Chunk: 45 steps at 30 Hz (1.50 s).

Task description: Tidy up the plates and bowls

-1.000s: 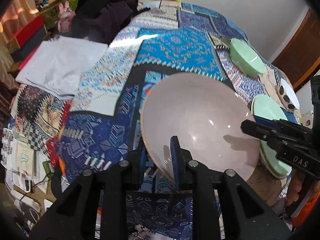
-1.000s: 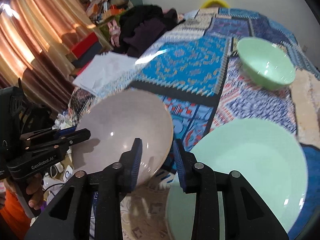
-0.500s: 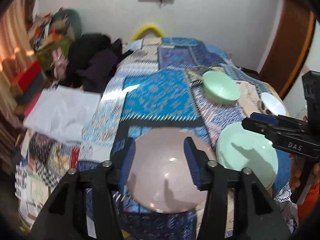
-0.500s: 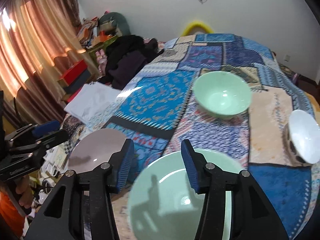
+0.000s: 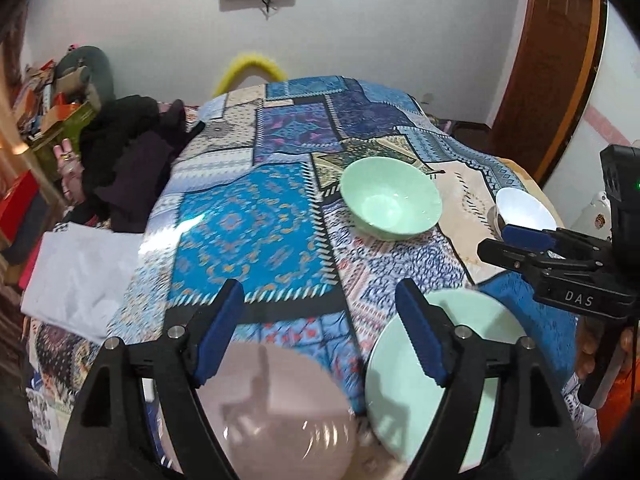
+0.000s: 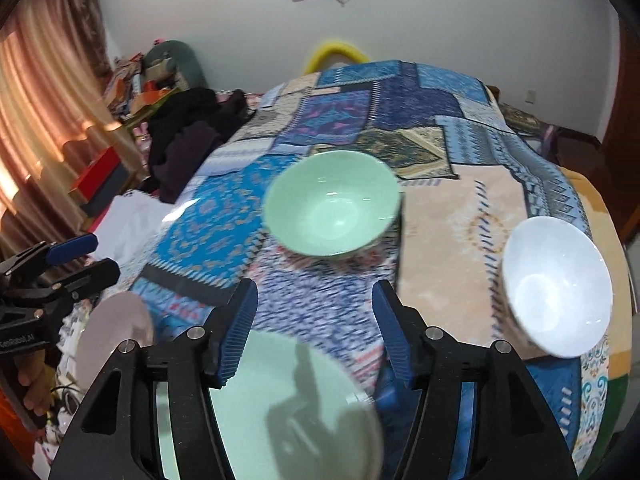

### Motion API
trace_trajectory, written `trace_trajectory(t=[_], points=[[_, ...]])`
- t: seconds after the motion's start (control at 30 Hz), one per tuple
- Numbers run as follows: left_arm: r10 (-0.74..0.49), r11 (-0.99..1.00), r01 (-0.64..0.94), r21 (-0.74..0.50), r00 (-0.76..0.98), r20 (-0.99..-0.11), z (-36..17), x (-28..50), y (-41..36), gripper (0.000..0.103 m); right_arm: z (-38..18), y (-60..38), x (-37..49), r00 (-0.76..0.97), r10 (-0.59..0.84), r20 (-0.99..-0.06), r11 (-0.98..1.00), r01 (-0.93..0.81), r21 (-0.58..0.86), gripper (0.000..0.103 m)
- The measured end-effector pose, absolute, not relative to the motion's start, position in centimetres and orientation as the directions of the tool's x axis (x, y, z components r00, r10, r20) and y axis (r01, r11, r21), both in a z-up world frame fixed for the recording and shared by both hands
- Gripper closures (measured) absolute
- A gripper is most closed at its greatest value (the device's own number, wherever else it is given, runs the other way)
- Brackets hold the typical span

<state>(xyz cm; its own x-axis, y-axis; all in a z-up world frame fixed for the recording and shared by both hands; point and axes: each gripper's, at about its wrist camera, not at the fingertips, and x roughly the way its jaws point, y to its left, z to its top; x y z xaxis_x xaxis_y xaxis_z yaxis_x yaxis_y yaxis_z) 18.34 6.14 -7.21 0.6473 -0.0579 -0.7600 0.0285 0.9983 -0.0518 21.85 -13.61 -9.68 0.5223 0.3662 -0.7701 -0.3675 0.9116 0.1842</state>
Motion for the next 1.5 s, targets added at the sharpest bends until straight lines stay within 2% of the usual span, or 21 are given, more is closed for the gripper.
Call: trace_trajectory(t=[0.47, 0.63, 0.97, 1.1, 1.27, 1.37, 1.43, 1.5], points=[[-0.078, 0.997, 0.050, -0.060, 0.532, -0.843, -10.7, 28.4, 4.5, 0.022, -12.1, -15.0, 29.3, 0.503, 0.323, -0.802, 0.931, -0.323, 0.172, 0.048], [-0.095, 0.995, 0.068, -0.070, 0.509, -0.855, -12.0, 30.6, 4.1, 0.022, -13.9, -14.1, 31.7, 0.473, 0.310, -0.825, 0.932, -0.324, 0.164, 0.066], [-0.093, 0.995, 0.077, -0.064, 0.484, -0.870, -14.3, 33.9, 3.7, 0.022, -17.0, -13.2, 34.8, 0.386, 0.325, -0.864, 0.930, -0.299, 0.216, 0.081], [-0.104, 0.994, 0.090, -0.069, 0.482, -0.870, -14.9, 34.9, 3.7, 0.022, -17.4, -12.7, 34.7, 0.398, 0.305, -0.865, 0.931, -0.317, 0.182, 0.088], [-0.078, 0.996, 0.071, -0.050, 0.491, -0.868, -15.8, 36.1, 3.6, 0.023, -17.4, -12.6, 34.4, 0.396, 0.304, -0.866, 0.923, -0.348, 0.166, 0.089], [-0.071, 0.997, 0.064, -0.046, 0.474, -0.878, -16.6, 36.9, 3.5, 0.033, -17.4, -12.4, 34.2, 0.386, 0.314, -0.868, 0.916, -0.365, 0.169, 0.089], [-0.085, 0.996, 0.066, -0.062, 0.447, -0.891, -17.3, 37.4, 3.4, 0.046, -17.4, -12.2, 34.0, 0.378, 0.324, -0.867, 0.910, -0.375, 0.176, 0.089], [-0.102, 0.994, 0.068, -0.080, 0.423, -0.900, -17.8, 37.7, 3.3, 0.053, -17.3, -12.1, 33.7, 0.372, 0.334, -0.866, 0.905, -0.385, 0.184, 0.089]])
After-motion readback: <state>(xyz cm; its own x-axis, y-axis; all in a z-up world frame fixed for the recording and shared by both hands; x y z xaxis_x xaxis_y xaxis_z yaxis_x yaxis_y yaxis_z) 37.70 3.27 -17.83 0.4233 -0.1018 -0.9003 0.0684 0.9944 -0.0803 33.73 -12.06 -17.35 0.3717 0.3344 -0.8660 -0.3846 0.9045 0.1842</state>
